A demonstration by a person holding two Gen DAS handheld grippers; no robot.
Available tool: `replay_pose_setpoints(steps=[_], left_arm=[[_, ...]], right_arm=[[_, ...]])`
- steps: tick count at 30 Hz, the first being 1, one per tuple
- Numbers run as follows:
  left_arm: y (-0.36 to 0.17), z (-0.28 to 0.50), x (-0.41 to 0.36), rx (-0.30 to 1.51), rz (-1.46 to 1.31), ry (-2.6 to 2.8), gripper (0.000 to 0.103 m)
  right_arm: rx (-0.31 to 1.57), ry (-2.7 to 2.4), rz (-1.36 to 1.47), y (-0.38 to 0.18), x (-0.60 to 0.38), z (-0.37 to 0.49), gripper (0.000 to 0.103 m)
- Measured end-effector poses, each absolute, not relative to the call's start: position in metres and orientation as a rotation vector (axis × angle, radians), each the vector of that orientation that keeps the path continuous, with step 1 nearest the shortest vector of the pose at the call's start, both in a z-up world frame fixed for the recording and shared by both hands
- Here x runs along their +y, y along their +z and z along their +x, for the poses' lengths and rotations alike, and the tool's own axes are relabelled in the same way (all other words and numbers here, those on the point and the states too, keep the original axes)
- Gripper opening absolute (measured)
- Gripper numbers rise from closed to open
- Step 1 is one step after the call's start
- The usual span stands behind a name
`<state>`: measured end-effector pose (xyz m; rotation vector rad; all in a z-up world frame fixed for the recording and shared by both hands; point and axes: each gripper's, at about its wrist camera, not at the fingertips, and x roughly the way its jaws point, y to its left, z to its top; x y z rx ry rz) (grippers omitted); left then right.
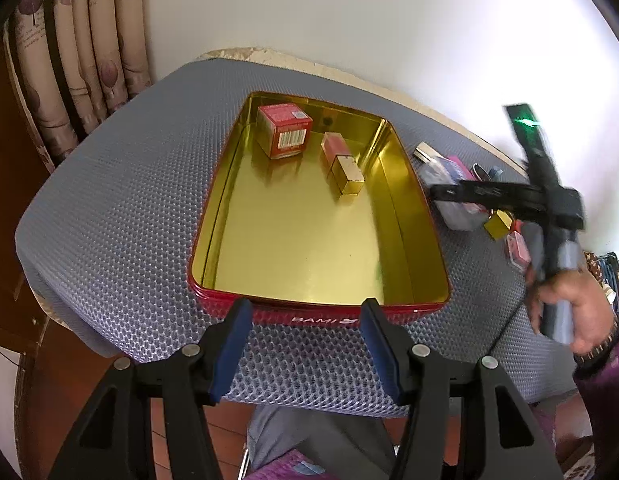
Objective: Organize rigid objects
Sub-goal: 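Grasp the blue-and-red dental floss box with the right tool, then hold the floss box up with the right tool while the left tool grasps the yellow cube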
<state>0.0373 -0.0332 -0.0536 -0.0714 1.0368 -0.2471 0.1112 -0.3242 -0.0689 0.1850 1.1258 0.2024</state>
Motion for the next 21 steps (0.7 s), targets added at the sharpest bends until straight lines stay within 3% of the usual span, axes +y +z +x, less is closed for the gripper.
replay_pose_setpoints(steps=[10,15,21], left_arm=[[-0.027,0.012,-0.075,0.944,-0.036,-0.445,0.058],[-0.025,0.014,-0.156,1.049,0.029,-0.703,0.060],[-0.037,0.045,-0.256,1.112,0.109,-0.828,0.066]], right_arm=[[0.981,0.095,0.389,-0.020,-0.437,-0.037,0.058],[0.949,-0.068,0.464,-0.022,-0.515,-0.105,0.058],[0.895,-0.088,0.570,-0.032,-0.541,-0.140,0.058]])
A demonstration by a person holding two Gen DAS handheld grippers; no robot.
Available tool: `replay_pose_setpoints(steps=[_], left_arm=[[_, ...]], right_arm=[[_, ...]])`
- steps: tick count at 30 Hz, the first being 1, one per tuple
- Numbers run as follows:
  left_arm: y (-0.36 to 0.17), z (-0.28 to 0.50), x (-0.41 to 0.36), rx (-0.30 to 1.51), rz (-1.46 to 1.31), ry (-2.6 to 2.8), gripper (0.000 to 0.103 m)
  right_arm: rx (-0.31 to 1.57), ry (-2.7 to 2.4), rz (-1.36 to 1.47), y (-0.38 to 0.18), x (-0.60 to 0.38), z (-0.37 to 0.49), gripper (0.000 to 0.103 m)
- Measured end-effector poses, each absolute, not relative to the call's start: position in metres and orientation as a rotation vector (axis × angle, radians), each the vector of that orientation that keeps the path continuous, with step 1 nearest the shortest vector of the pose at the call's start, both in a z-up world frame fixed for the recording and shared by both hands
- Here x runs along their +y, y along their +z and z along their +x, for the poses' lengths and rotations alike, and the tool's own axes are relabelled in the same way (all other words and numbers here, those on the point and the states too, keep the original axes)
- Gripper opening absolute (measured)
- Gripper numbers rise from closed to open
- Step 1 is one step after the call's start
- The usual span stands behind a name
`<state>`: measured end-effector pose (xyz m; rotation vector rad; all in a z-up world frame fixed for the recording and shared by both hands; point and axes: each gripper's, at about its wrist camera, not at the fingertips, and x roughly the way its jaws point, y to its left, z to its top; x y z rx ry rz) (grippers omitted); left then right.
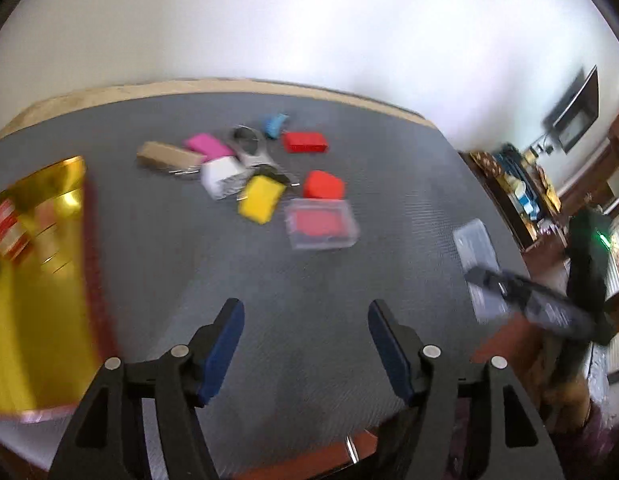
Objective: Organize rigid objects
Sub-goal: 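Hold the floss box up with the right tool while the left tool grasps the yellow cube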
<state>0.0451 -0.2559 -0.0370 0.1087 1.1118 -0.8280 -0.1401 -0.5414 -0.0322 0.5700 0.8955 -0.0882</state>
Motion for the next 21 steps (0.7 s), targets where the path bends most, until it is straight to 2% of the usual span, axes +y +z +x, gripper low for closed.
replay_pose_setpoints(steps=[9,21], left_arm=[[-0.068,0.093,-0.332,1.225,0.135,-0.868,0.066],[-0.079,0.118,-0.359,1.314,0.124,-0.805,0.067]], right_arm=[[0.844,-0.062,0.580,-0.028,-0.553,-0.151,0.058],[0.836,-0.064,0.621,-0.033,-0.575,-0.162,0.058]])
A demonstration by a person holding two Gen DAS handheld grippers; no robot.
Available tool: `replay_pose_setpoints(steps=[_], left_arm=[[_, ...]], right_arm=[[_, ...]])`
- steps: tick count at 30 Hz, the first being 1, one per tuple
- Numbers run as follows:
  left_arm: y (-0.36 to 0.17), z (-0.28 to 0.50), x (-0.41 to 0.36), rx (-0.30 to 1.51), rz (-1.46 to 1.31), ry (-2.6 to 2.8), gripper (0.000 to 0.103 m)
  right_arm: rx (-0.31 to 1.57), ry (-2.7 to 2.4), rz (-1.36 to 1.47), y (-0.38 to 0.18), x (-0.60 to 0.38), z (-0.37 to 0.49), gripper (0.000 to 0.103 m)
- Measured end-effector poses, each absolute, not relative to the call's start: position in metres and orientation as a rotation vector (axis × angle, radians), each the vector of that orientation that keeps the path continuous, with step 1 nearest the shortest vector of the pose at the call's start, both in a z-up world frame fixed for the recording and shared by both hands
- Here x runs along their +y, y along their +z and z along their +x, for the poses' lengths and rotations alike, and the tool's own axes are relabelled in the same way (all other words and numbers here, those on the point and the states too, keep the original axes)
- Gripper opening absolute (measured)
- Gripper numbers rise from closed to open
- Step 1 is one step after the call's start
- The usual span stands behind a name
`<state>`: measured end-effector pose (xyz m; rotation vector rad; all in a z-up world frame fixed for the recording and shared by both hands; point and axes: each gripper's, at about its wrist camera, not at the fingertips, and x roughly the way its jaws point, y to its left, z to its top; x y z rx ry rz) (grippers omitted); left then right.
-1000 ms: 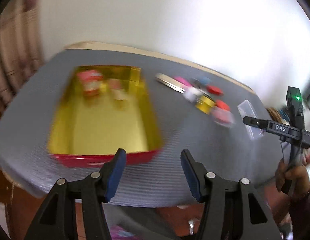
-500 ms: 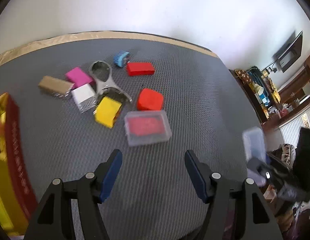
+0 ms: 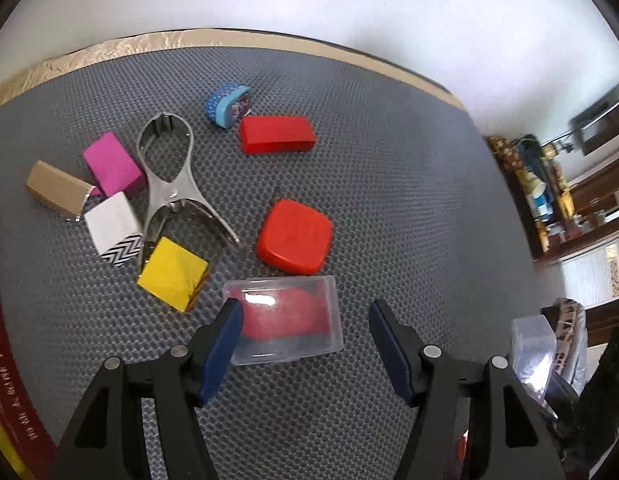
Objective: Organize rigid objects
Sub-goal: 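Hold the floss box up with the right tool while the left tool grasps the yellow cube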
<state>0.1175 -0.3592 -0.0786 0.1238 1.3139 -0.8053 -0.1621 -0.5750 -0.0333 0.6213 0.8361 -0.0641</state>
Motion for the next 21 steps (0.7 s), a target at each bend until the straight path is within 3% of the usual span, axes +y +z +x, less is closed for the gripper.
replay_pose_setpoints(steps=[7,12,17,21], left_arm=[[-0.070,0.120,-0.358,1.334,0.156,-0.763,0.067],[-0.074,0.120,-0.320,1.444,-0.170,-0.705,0.067],[-0.062,0.123,-0.279,1.342,-0.279,-0.584,0.067],[-0.070,0.152,-0.252,1.391,-0.313,-0.506,0.067]], right_arm=[[0.834,-0.053,0.613,-0.033,-0.570,-0.159,0.059],[0.824,-0.049,0.630,-0.035,-0.574,-0.159,0.059],[0.816,-0.043,0.619,-0.032,-0.574,-0.161,0.059],[0.815,-0.029,0.619,-0.031,-0.571,-0.163,0.059]])
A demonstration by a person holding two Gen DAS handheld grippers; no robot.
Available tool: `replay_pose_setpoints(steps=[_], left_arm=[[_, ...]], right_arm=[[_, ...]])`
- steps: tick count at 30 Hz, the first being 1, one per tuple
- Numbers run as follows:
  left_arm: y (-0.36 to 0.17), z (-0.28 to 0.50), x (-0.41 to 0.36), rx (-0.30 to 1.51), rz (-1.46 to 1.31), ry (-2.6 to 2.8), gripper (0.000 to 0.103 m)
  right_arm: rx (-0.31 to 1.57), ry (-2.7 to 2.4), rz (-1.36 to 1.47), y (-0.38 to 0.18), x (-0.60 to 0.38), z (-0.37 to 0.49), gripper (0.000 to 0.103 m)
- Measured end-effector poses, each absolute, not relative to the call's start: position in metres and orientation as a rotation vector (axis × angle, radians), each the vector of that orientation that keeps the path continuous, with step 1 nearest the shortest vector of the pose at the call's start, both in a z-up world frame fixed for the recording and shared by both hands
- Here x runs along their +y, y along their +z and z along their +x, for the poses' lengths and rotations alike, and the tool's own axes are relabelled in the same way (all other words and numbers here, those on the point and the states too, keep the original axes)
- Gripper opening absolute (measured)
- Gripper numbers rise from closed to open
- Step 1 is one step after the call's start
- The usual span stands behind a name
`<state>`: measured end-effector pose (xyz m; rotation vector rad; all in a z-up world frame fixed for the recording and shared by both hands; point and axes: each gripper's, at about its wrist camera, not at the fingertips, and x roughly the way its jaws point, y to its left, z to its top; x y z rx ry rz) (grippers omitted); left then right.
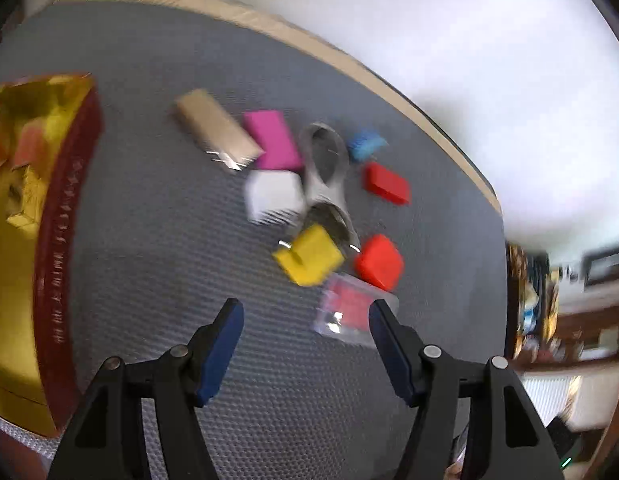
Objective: Organize rigid objects
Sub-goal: 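Hold the floss box up with the right tool while the left tool grasps the yellow cube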
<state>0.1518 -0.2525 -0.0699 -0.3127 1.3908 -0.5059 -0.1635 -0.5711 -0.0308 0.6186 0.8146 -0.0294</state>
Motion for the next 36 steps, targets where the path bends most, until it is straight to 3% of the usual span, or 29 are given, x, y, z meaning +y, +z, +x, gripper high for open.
replay_pose_setpoints(steps=[28,30,31,32,36], left_arm=[[-0.124,0.185,-0.298,1.534,-0.397,-0.339,0.067],[-0.126,0.184,-0.304,1.530,-0.401,-0.321,0.063],[-0.125,0.184,-0.309,1.526,-0.400,-0.310,0.057],[-0.125,0.184,-0.311,1.515,-0.400,-0.314,0.044],[-0.124,0.179,-0.317,1.492,-0.385,-0.354,0.038]], right_arm=[[0.880,0.007,0.677,-0.053,-0.576,-0.147,0.059],[0.881,0.009,0.686,-0.055,-0.577,-0.146,0.059],[0.881,0.009,0.688,-0.056,-0.578,-0.147,0.059],[0.882,0.009,0.689,-0.056,-0.578,-0.146,0.060],[0.880,0.007,0.702,-0.058,-0.579,-0.148,0.060]])
